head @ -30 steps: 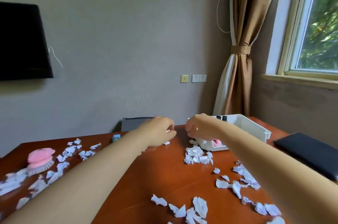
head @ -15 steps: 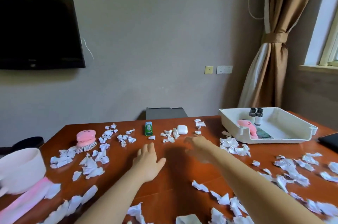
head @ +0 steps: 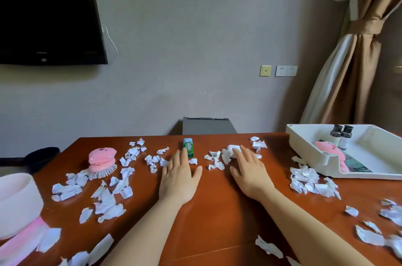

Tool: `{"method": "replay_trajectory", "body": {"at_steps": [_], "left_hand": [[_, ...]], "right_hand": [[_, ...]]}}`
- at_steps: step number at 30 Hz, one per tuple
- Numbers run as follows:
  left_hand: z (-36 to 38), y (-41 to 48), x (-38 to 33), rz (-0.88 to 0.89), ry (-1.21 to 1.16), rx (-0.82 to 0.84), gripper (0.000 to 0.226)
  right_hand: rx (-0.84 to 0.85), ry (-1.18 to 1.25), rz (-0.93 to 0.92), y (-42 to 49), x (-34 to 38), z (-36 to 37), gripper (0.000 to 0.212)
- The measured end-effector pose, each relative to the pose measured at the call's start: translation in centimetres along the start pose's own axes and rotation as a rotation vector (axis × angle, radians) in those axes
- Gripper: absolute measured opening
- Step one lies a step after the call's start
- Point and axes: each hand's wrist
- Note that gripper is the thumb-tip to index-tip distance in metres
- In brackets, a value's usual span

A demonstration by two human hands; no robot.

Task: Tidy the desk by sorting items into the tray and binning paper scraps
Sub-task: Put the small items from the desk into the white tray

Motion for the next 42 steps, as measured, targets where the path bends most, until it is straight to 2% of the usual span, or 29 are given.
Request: {"method": "replay_trajectory", "body": {"at_steps": [8,16,22,27,31,36,42], "left_hand": [[1.2,5.0,-0.7,0.069,-0.040,-0.012,0.061],[2.0,6.4,-0.6,0.074,0.028,0.016,0.057],[1.5,4.3,-0.1,0.126,-0.082,-0.071,0.042],[0.7,2.0,0.5,0.132,-0.141,-0.122,0.031],[0.0,0.1,1.0,0.099,-0.088,-0.172,0.033],[-0.9,-2.3,1.5,0.023,-0.093,-0.141,0.019],[-2.4,-2.1,1.4,0.036,-0.017,0.034,0.051]], "right_hand": [[-0.031,0.051,-0.015,3.5,-2.1,1.1,0.051],[-0.019,0.131,-0.019,4.8,-2.9,1.3,0.042],[-0.069,0.178,0.018,3.8,-2.7,0.9,0.036],[-0.054,0.182,-0.010,2.0,-2.6,0.3,0.038],[-0.047,0.191,0.012,0.0,-2.3,-0.2,0.040],[-0.032,0.251,0.047,-2.2,-1.9,-1.1,0.041],[0.063,0.350,0.050,-3.3,-2.1,-2.7,0.044]]}}
Point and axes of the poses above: each hand's wrist, its own y-axis towards the middle knuckle, its own z-axis out of the palm, x = y × z, and after that the axes turned 12 degrees about -z, right-handed
